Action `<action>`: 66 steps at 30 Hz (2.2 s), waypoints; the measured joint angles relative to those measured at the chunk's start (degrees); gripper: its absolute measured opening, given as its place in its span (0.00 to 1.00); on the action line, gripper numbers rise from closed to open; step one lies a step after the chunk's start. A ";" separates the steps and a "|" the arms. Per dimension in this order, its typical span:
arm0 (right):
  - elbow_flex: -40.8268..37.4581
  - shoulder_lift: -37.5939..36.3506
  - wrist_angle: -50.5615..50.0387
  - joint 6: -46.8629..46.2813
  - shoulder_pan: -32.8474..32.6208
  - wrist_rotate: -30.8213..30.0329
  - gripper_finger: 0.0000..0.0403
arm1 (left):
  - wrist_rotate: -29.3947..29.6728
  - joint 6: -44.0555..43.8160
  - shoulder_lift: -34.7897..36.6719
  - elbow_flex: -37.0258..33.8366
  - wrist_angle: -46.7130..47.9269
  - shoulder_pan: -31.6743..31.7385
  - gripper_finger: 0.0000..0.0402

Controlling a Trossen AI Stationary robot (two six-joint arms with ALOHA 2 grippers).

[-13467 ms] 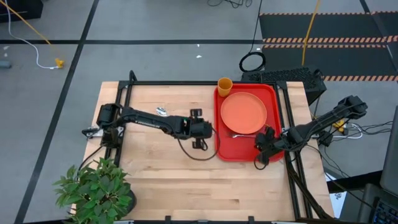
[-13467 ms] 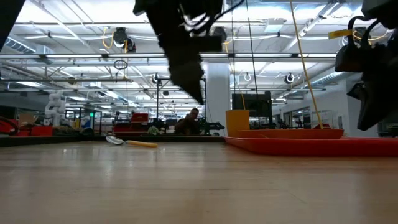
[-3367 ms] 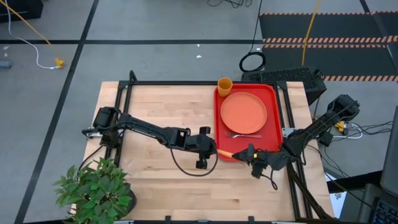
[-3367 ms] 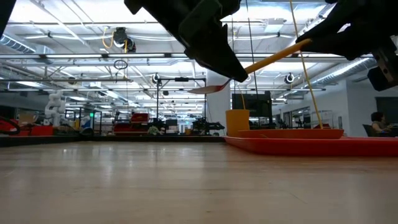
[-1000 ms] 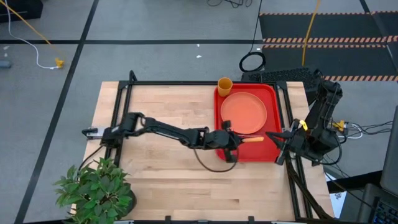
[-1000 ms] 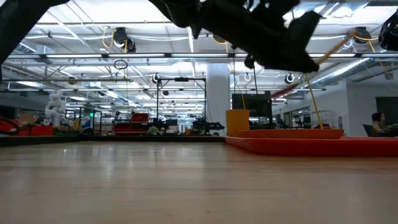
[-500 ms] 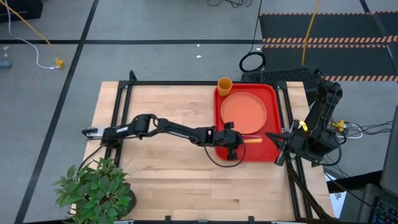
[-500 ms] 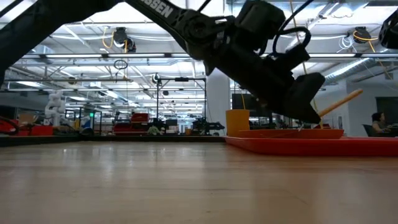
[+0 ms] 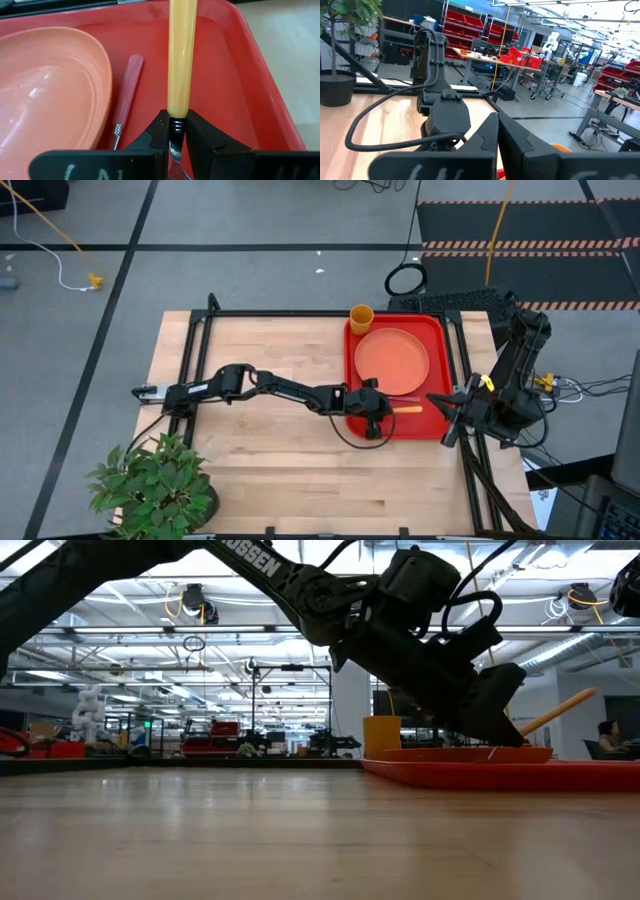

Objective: Pick and place plate/cup/fork/spoon on tray
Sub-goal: Put the yellow spoon on the red table tray to the bottom of the pink fork

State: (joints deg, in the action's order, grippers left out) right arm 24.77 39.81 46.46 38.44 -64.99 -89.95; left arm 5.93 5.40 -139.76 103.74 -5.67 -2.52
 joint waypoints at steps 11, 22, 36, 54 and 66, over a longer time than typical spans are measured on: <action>0.00 0.09 -0.02 0.00 0.00 0.04 0.00 | 1.35 -1.21 0.00 0.00 -1.61 0.00 0.10; 0.00 0.09 -0.02 0.15 0.00 0.04 0.00 | 1.63 -1.44 -2.16 0.00 -5.18 -0.10 0.10; 0.00 0.09 0.00 0.20 0.00 0.06 0.00 | 1.66 -2.75 -2.93 -0.02 -5.27 0.04 0.19; 0.00 0.09 0.00 0.21 0.00 0.06 0.00 | 1.16 -4.47 -2.93 -0.02 -4.83 0.04 0.19; 0.00 0.11 0.00 0.53 0.00 0.06 0.00 | 1.09 -5.67 -2.93 -0.02 -4.88 0.07 0.24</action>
State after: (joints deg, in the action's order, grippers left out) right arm 24.77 39.92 46.46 38.96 -64.99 -89.89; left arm 7.03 -0.27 -142.69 103.72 -10.55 -2.46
